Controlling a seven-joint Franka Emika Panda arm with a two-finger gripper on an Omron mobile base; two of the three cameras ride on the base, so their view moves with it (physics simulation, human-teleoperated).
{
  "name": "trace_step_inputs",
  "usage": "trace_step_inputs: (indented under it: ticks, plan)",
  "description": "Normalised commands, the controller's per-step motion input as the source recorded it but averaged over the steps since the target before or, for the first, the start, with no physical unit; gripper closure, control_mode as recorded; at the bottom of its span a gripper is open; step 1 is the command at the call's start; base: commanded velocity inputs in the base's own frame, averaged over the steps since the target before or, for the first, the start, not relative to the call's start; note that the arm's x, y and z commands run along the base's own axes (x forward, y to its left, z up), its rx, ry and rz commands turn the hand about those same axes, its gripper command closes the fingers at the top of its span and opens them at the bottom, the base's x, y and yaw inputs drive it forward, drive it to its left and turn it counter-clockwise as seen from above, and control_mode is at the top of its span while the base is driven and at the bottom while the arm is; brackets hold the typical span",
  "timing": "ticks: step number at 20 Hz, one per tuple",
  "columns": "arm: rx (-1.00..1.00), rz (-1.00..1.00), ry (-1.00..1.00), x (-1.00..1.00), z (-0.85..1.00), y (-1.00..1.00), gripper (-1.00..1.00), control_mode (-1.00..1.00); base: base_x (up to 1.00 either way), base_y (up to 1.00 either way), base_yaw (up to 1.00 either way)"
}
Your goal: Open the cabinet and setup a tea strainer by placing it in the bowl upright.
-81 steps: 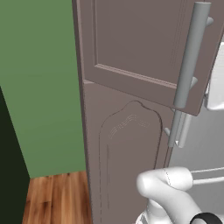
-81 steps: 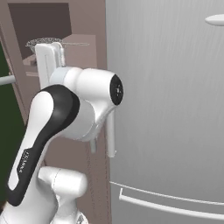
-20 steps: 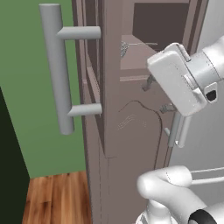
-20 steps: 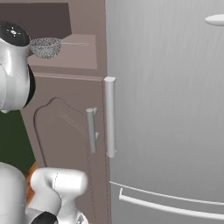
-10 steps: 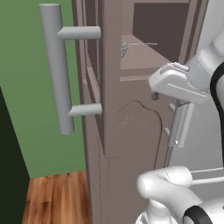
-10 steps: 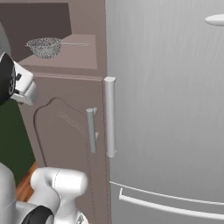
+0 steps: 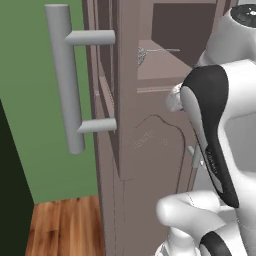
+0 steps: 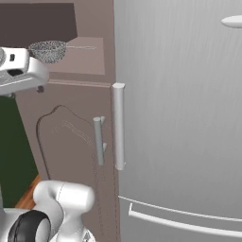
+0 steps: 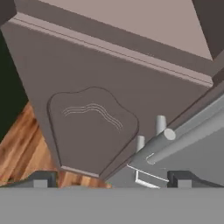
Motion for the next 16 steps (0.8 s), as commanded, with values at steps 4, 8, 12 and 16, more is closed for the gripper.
trace_step_inputs:
  ticks: [4,8,12,16]
  plan:
    - [-0.35,0.03,-0.23,0.15,-0.24,-0.2,-1.0,-1.0,0.0,0.0,0.0]
    - [-0.26,0.15,-0.38,0.0,-0.05,-0.16,-1.0,-1.0,0.0,0.0,0.0]
    - [-0.16,0.25,-0.34,0.16,0.01,-0.1,-1.0,-1.0,0.0,0.0,0.0]
    - [-0.13,0.25,-0.13,0.12,0.3,0.0,-1.0,-1.0,0.0,0.0,0.0]
